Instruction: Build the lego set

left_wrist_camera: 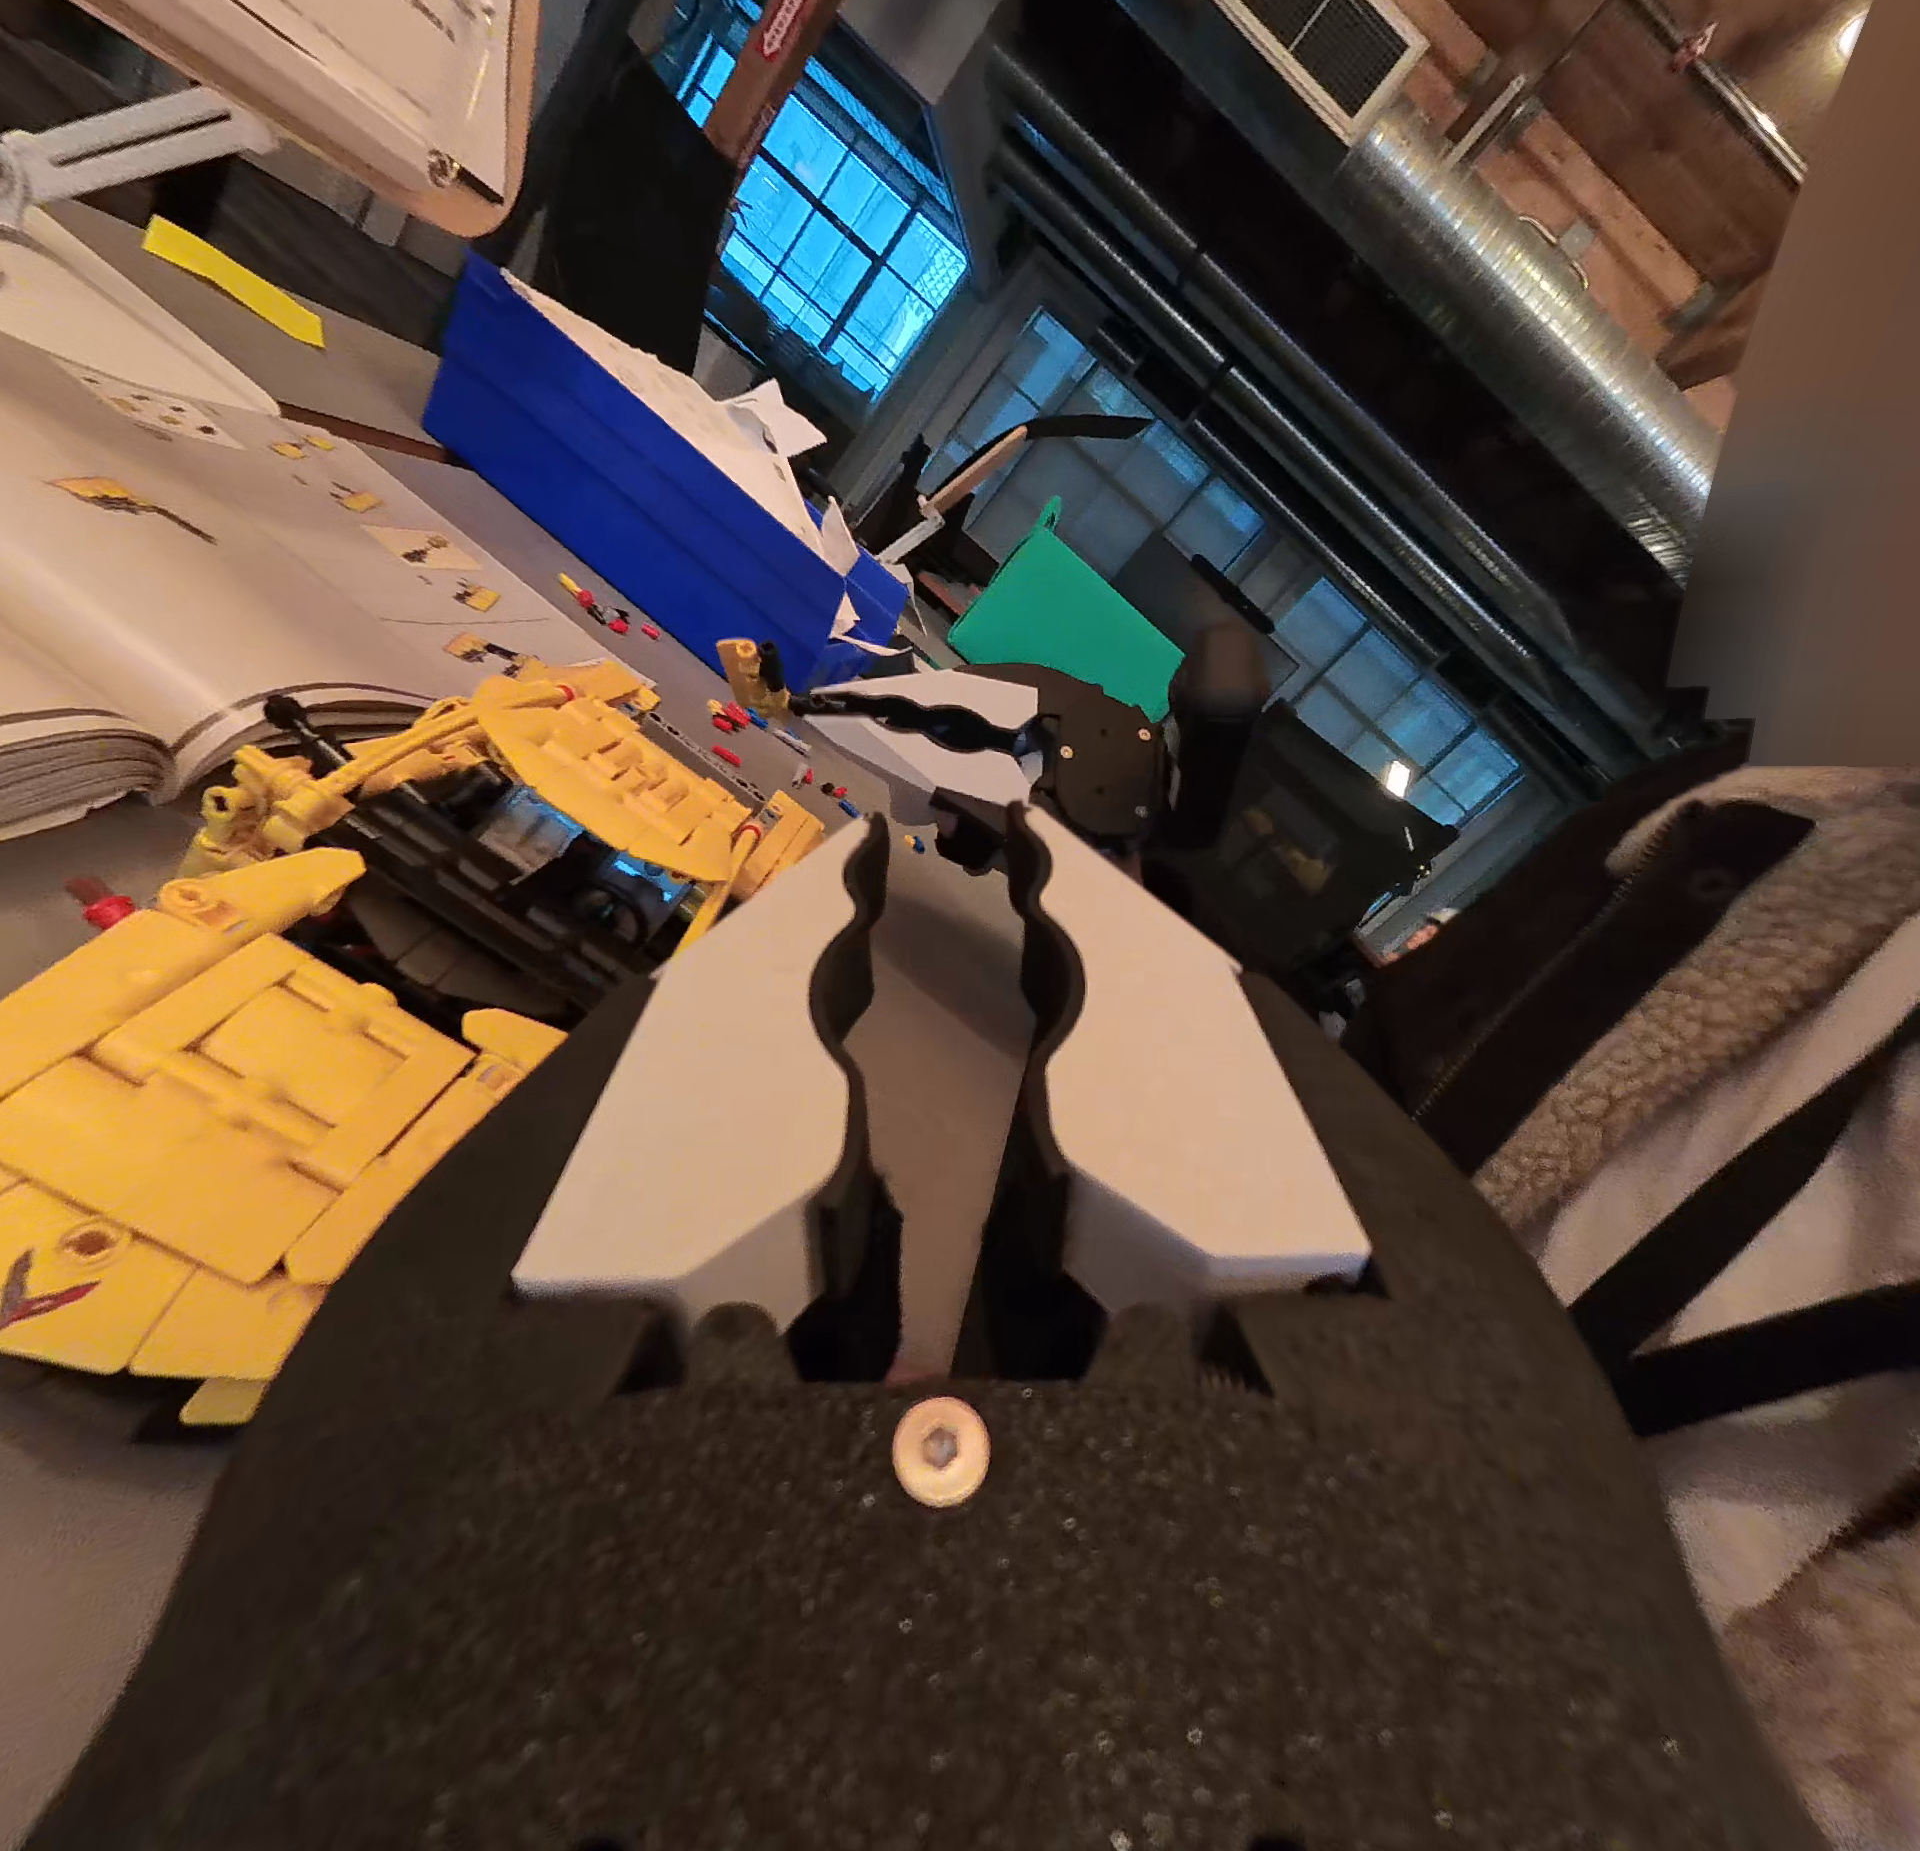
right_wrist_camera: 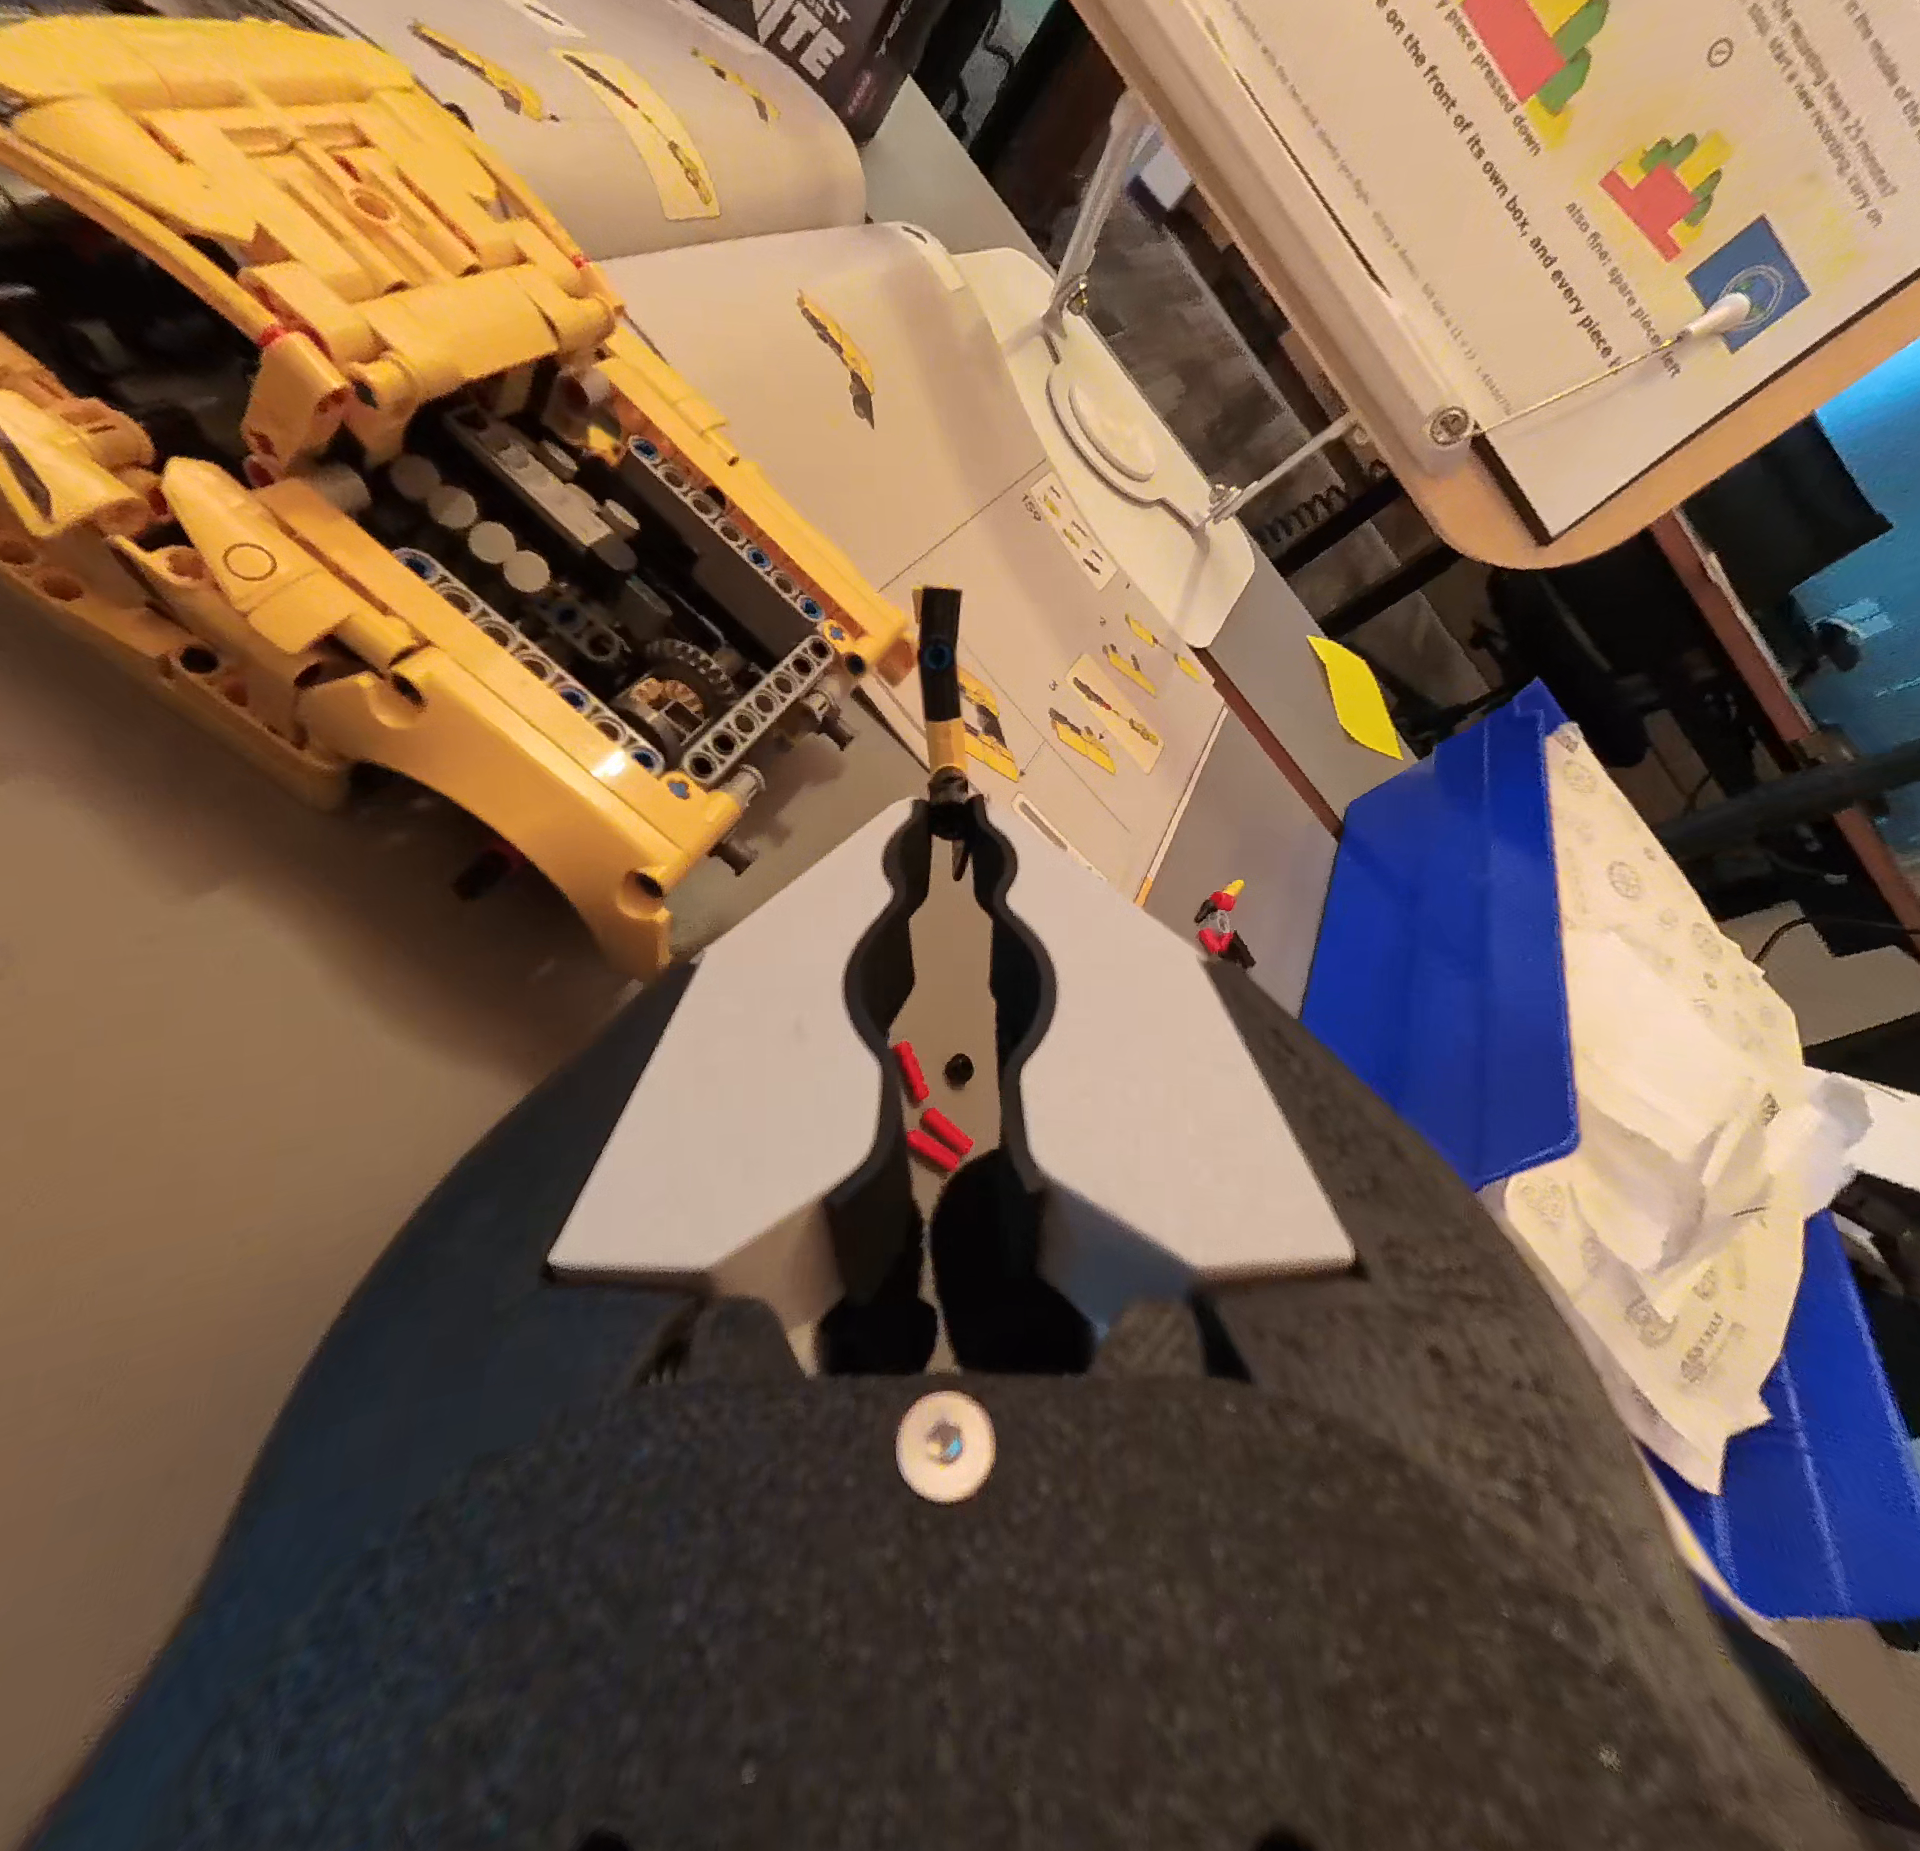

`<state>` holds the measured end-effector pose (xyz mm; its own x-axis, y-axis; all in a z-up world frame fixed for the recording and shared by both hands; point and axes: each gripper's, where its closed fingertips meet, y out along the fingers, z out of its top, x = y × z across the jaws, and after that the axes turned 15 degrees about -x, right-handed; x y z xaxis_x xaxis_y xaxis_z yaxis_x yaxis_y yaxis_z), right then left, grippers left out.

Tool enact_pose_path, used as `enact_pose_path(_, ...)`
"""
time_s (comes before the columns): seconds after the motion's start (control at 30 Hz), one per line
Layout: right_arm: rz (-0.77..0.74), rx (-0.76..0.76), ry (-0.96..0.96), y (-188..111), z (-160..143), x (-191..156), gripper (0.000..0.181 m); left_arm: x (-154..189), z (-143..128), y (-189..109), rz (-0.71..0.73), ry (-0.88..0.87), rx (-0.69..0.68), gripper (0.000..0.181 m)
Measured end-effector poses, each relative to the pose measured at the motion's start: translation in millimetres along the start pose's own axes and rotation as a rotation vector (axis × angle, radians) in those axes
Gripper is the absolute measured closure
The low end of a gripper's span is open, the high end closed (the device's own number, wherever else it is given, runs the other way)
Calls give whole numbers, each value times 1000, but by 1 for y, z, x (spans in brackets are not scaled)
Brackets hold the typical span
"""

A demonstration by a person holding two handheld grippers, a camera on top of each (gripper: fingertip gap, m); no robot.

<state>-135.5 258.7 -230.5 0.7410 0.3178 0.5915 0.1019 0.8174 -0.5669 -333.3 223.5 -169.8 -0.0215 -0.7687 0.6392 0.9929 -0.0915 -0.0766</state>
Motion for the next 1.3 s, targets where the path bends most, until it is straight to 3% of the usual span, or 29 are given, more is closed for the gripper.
enact_pose_path(0.3,90,36,84,5,3,-1,174,-4,-16,12,100,176,-119,159)
enact_pose_path(0.47,126,117,112,-6,15,-3,174,-4,-24,16,147,278,-167,159)
enact_pose_path(0.53,253,216,99,-24,31,-24,175,-5,-23,16,170,302,-170,159)
enact_pose_path(0.63,583,413,-59,-77,56,-86,175,-5,-18,13,185,310,-140,160)
enact_pose_path(0.7,667,443,-166,-94,55,-115,174,-5,-9,7,199,301,-91,161)
enact_pose_path(0.83,554,269,-361,-68,28,-135,174,-12,7,-7,219,241,2,163)
enact_pose_path(1.07,238,168,-628,-45,11,-140,174,-27,10,-14,373,297,3,165)
enact_pose_path(1.3,371,103,-544,-46,-1,-153,163,-40,8,-17,487,328,-40,165)
